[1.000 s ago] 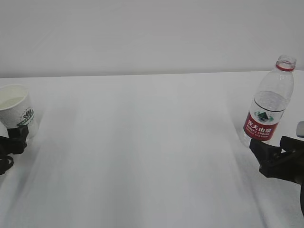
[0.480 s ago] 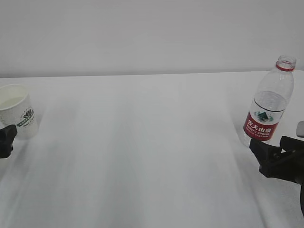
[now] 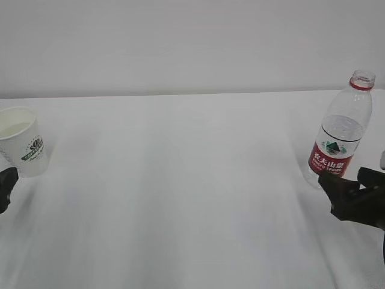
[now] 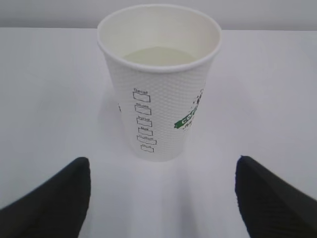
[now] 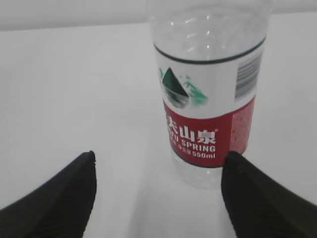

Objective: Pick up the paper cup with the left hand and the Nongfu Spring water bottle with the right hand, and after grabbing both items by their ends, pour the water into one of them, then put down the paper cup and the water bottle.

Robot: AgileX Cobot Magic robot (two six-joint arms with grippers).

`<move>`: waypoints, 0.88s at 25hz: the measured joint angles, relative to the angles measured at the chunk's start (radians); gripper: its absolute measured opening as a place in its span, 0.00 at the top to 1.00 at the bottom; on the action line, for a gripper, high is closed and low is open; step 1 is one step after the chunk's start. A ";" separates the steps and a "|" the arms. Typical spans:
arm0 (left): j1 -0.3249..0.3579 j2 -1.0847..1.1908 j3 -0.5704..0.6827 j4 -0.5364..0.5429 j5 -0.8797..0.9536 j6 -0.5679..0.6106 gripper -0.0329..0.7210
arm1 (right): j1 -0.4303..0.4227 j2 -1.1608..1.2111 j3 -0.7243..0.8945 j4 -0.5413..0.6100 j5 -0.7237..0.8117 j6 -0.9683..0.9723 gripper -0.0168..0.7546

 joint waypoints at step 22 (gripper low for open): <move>0.000 -0.262 0.012 0.011 0.036 0.000 0.08 | 0.000 -0.157 0.035 0.020 0.000 -0.027 0.21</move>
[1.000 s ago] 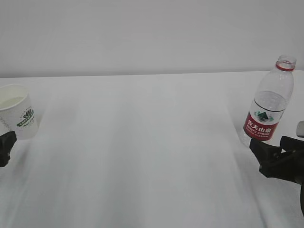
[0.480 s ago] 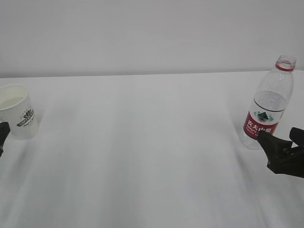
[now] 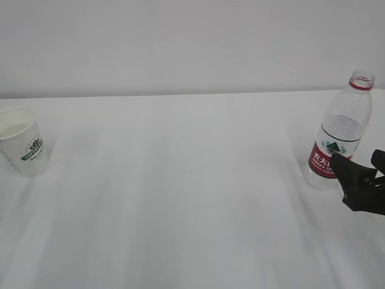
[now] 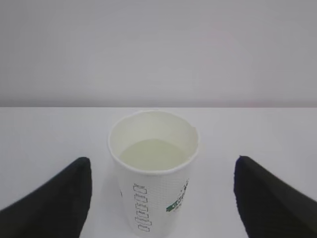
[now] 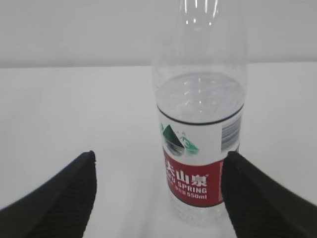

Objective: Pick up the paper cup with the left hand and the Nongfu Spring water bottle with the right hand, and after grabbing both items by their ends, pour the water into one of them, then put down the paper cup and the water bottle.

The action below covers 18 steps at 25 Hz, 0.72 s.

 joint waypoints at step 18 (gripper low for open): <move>0.000 -0.442 -0.140 0.058 0.510 0.000 0.12 | 0.000 -0.247 -0.006 0.011 0.137 0.029 0.21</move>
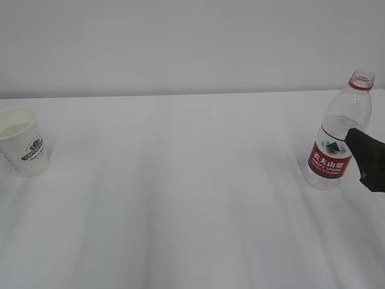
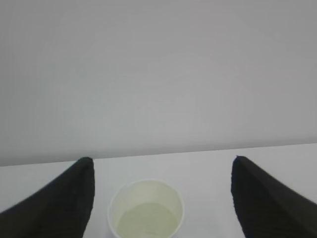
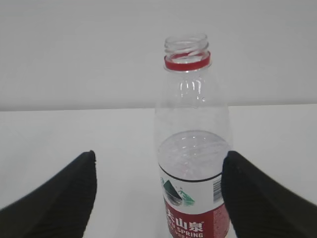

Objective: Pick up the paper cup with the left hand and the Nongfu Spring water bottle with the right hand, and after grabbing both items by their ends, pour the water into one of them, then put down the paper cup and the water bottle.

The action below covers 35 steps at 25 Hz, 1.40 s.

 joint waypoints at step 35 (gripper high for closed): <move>0.000 -0.454 -0.204 0.032 0.838 0.000 0.17 | 0.000 -0.753 -0.206 -0.034 1.111 0.000 0.21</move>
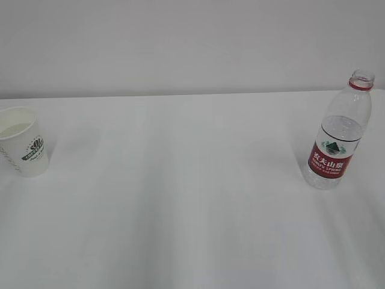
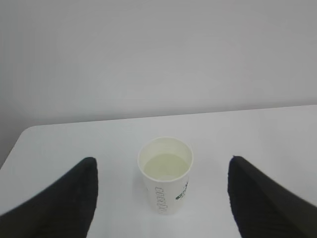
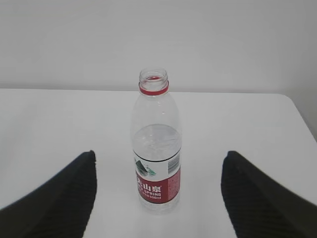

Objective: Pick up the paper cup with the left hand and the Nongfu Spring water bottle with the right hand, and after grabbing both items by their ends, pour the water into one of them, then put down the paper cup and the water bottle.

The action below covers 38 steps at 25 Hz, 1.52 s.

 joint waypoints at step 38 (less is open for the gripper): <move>0.000 -0.438 -0.078 -0.078 0.769 0.019 0.20 | 0.000 -0.453 -0.176 0.237 0.984 -0.222 0.21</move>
